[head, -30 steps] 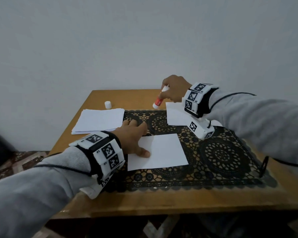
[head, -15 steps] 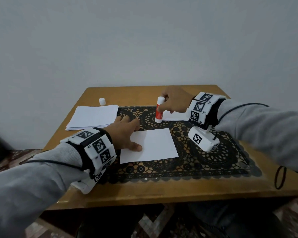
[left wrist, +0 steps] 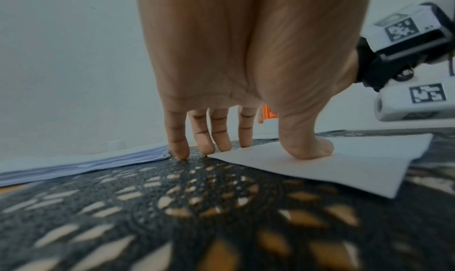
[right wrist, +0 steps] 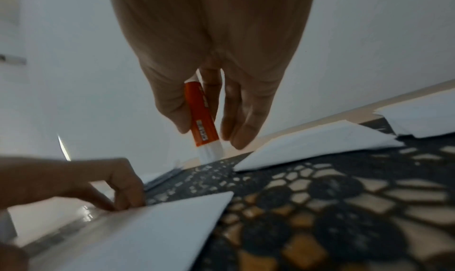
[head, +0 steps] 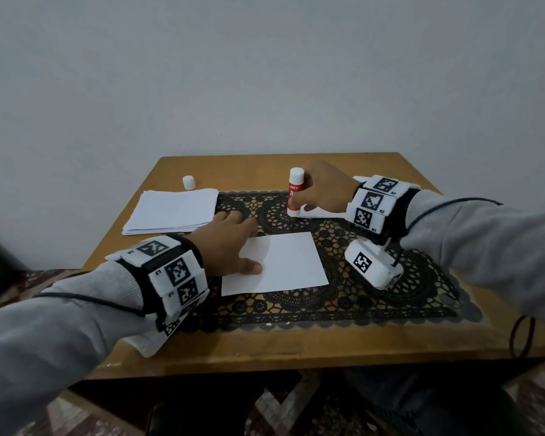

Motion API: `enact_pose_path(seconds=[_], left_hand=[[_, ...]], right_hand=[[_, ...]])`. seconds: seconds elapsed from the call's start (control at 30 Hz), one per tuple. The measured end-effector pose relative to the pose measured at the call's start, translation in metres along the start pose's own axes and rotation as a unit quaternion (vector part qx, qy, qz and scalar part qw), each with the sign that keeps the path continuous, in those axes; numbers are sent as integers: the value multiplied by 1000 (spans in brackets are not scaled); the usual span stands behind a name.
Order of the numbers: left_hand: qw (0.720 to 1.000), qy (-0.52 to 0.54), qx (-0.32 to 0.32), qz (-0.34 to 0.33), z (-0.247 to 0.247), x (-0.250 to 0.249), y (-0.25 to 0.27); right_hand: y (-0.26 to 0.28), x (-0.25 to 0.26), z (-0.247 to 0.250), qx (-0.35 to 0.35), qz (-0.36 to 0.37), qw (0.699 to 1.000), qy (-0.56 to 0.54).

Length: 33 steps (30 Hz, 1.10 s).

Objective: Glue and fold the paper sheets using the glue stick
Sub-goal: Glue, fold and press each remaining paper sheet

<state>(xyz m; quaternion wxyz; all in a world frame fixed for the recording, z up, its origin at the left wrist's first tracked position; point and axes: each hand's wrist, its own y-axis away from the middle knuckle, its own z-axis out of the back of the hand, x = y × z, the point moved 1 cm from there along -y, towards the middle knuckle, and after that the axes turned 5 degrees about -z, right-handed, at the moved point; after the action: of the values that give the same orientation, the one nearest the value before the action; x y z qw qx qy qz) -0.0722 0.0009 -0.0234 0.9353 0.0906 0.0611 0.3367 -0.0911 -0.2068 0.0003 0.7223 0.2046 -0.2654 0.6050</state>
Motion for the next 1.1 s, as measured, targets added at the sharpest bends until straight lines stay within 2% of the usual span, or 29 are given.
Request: enact_pose_path(seconds=[0.17, 0.27, 0.37, 0.43, 0.6, 0.7, 0.83, 1.1], left_hand=[[999, -31, -14, -13, -4, -13, 18], [997, -38, -20, -58, -8, -30, 37], [993, -32, 49, -102, -18, -45, 53], [991, -37, 88, -95, -24, -49, 56], [987, -45, 129, -88, -21, -52, 51], [985, -55, 138, -93, -20, -50, 50], [984, -72, 130, -103, -20, -48, 47], [981, -106, 113, -114, -20, -46, 45]], right_hand=[[11, 14, 0, 61, 29, 997, -43], [14, 22, -2, 65, 47, 997, -13], [17, 32, -9, 91, 74, 993, 14], [20, 42, -16, 103, 92, 990, 37], [16, 65, -34, 70, 118, 984, 117], [15, 75, -40, 57, 127, 982, 129], [16, 80, -53, 95, 119, 978, 145], [14, 83, -58, 72, 110, 976, 173]])
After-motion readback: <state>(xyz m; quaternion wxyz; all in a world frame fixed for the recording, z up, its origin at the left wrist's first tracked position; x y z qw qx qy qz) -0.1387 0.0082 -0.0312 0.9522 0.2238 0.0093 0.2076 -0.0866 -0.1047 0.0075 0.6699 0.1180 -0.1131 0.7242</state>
